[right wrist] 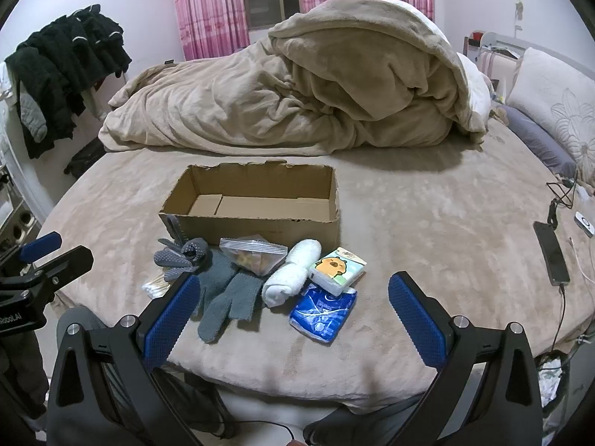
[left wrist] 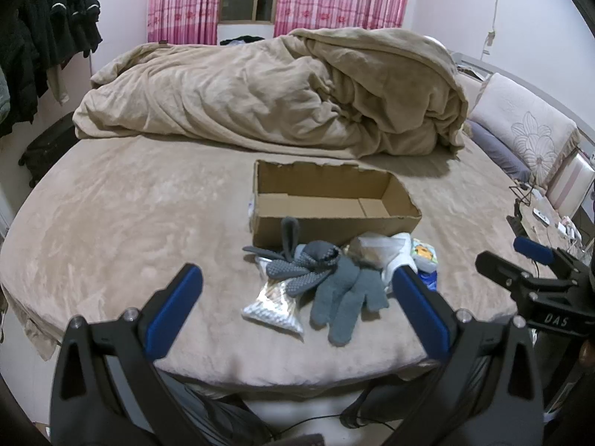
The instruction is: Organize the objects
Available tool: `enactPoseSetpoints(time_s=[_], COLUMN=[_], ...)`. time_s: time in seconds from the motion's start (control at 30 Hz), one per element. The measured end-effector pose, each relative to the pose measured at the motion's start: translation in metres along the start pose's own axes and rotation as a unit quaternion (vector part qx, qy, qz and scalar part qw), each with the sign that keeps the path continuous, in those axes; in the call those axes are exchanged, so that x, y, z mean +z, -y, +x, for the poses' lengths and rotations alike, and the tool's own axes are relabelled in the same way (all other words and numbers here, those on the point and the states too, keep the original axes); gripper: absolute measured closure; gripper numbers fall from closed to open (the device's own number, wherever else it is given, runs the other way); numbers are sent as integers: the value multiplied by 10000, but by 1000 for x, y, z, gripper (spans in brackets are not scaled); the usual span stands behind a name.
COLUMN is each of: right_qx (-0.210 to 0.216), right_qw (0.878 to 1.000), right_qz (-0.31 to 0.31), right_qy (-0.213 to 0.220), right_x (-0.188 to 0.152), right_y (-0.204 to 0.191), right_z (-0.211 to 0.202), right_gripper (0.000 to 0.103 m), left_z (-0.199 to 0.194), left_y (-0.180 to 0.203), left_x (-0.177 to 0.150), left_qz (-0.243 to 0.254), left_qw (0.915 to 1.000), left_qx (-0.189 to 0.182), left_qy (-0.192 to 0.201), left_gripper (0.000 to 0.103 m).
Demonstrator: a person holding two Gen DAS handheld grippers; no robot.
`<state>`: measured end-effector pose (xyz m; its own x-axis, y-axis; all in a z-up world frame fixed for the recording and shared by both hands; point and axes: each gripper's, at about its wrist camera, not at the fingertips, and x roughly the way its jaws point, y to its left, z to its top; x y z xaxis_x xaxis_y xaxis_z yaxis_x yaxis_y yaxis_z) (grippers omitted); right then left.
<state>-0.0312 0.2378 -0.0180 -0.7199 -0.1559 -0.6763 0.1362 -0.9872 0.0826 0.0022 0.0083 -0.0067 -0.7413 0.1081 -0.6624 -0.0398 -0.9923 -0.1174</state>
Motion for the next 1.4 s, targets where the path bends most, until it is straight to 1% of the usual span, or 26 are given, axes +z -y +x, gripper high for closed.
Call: enactPoseSetpoints(time_s=[1.4], right_qx=[13], right_qw=[10000], right_qz=[42], right_qy=[-2], right_x=[-1], right_y=[1], right_z=[-1], right_gripper=[0], left_z=[-1], left_y=[1], left_x=[-2], left_qz=[-58], left_qw=[10000], left_qx=[-38], left_qy=[-59], left_gripper=[1])
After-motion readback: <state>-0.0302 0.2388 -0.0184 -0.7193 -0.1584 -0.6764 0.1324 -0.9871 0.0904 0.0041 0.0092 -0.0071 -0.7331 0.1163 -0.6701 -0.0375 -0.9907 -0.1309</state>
